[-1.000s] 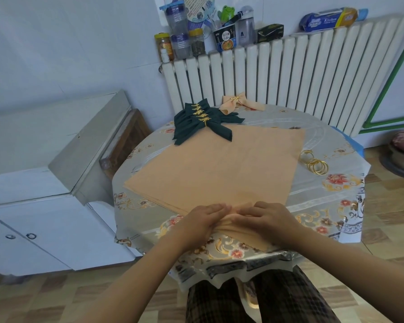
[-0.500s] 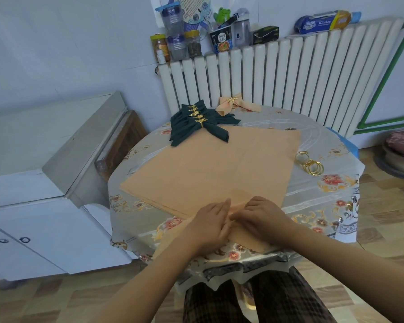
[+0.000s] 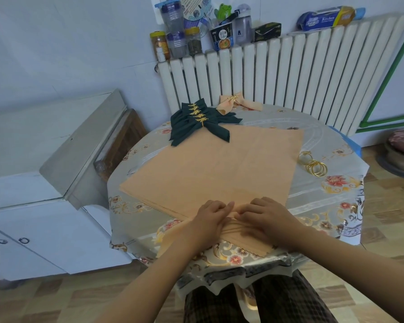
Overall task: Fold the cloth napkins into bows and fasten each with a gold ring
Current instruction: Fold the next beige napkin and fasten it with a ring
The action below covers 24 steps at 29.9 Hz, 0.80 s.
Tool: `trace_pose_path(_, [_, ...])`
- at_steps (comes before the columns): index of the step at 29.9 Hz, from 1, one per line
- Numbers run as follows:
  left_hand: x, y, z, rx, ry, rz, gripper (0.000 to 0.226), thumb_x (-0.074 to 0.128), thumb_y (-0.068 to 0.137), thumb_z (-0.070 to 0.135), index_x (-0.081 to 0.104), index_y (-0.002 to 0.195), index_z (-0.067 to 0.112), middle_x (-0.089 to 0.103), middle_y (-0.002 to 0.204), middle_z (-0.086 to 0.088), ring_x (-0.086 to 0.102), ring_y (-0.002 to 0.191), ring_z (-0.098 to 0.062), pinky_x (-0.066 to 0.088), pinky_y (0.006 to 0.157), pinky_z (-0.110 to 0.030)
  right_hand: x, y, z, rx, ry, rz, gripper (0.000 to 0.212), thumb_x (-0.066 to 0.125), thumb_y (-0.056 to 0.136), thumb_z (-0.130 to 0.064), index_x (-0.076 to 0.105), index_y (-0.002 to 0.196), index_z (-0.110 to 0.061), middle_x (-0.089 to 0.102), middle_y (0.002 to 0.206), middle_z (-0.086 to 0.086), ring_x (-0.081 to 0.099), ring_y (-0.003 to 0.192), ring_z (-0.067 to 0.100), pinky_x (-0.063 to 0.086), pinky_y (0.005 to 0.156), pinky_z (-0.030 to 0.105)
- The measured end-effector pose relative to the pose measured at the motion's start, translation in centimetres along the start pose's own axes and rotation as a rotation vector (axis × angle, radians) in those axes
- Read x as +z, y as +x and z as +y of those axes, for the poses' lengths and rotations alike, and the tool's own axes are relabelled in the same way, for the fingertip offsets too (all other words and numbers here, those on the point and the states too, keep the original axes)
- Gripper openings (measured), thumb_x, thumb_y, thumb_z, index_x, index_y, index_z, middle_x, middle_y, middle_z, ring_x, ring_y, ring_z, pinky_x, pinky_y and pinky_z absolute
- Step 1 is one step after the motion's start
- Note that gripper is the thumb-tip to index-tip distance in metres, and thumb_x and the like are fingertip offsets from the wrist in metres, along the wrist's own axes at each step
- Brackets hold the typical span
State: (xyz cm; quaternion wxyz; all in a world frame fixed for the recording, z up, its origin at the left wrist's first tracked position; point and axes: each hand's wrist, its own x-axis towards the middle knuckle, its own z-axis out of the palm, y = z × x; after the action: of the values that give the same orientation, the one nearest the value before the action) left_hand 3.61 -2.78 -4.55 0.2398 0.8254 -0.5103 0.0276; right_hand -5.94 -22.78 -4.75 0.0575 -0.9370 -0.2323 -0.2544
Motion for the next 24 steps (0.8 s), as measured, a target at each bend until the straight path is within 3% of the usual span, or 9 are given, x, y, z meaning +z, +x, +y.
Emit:
trace_pose_path(2, [-0.1,-0.1,0.3,0.065,0.088,-0.035,0.052,0.033,0.095,0.030,0.046,0.138,0.005,0.058,0.123,-0.013,0.045,0.109,-0.021,0.044,0.095,-0.041,0.2,0.0,-0.1,0.022,0.023,0.016,0.029,0.048,0.091,-0.042,0.069,0.096,-0.022,0.068,0.099,-0.008,0.060,0.082,0.016,0.047,0.069,0.027])
trace_pose_path(5, [-0.9,-0.2,1.3,0.060,0.209,-0.195,0.071,0.008,0.091,0.047,0.019,0.149,0.009,0.035,0.149,-0.009,0.031,0.130,-0.024,0.020,0.111,-0.032,0.4,0.2,-0.3,0.036,0.021,0.063,0.026,0.050,0.090,-0.037,0.071,0.090,-0.021,0.069,0.092,-0.007,0.061,0.078,0.016,0.048,0.068,0.027])
trace_pose_path(7, [-1.1,-0.1,1.4,0.043,0.251,-0.277,0.079,0.001,0.086,0.056,0.007,0.151,0.012,0.025,0.153,-0.005,0.021,0.135,-0.020,0.011,0.112,-0.027,0.4,0.3,-0.4,0.044,0.020,0.083,0.025,0.052,0.089,-0.035,0.072,0.087,-0.021,0.070,0.087,-0.007,0.061,0.073,0.015,0.048,0.066,0.026])
trace_pose_path(9, [-1.0,0.0,1.3,0.037,0.279,-0.310,0.083,0.001,0.084,0.060,0.003,0.151,0.012,0.025,0.152,-0.006,0.021,0.134,-0.020,0.011,0.112,-0.027,0.4,0.5,-0.5,0.069,0.034,0.082,0.025,0.051,0.088,-0.034,0.072,0.085,-0.021,0.070,0.083,-0.007,0.061,0.069,0.014,0.047,0.064,0.025])
trace_pose_path(13, [-0.3,0.4,0.8,0.102,0.254,-0.155,0.069,0.017,0.094,0.046,0.019,0.147,0.003,0.052,0.127,-0.016,0.045,0.114,-0.029,0.032,0.103,-0.035,0.2,1.0,-0.7,0.144,0.070,0.087,0.028,0.049,0.087,-0.035,0.073,0.084,-0.021,0.071,0.078,-0.008,0.063,0.066,0.012,0.049,0.063,0.022])
trace_pose_path(16, [0.2,0.3,0.2,0.166,0.187,-0.008,0.059,0.038,0.096,0.038,0.031,0.144,0.004,0.060,0.105,-0.012,0.042,0.095,-0.020,0.038,0.089,-0.031,-0.2,1.1,-0.9,0.180,0.092,0.089,0.029,0.048,0.086,-0.035,0.074,0.086,-0.021,0.072,0.079,-0.009,0.064,0.066,0.010,0.049,0.063,0.019])
trace_pose_path(19, [0.5,0.1,-0.3,0.170,0.168,0.017,0.051,0.045,0.093,0.036,0.051,0.133,0.005,0.063,0.101,-0.011,0.046,0.091,-0.021,0.052,0.078,-0.034,-0.2,1.0,-1.0,0.229,0.117,0.097,0.031,0.047,0.086,-0.038,0.073,0.084,-0.021,0.071,0.074,-0.008,0.065,0.063,0.012,0.049,0.058,0.019])
trace_pose_path(24, [0.3,0.4,0.3,0.137,0.116,0.050,0.043,0.043,0.093,0.030,0.060,0.126,0.008,0.062,0.089,-0.010,0.044,0.086,-0.018,0.048,0.074,-0.031,-0.1,0.6,-1.2,0.306,0.147,0.098,0.032,0.047,0.087,-0.042,0.070,0.083,-0.020,0.070,0.076,-0.008,0.065,0.067,0.013,0.049,0.056,0.021])
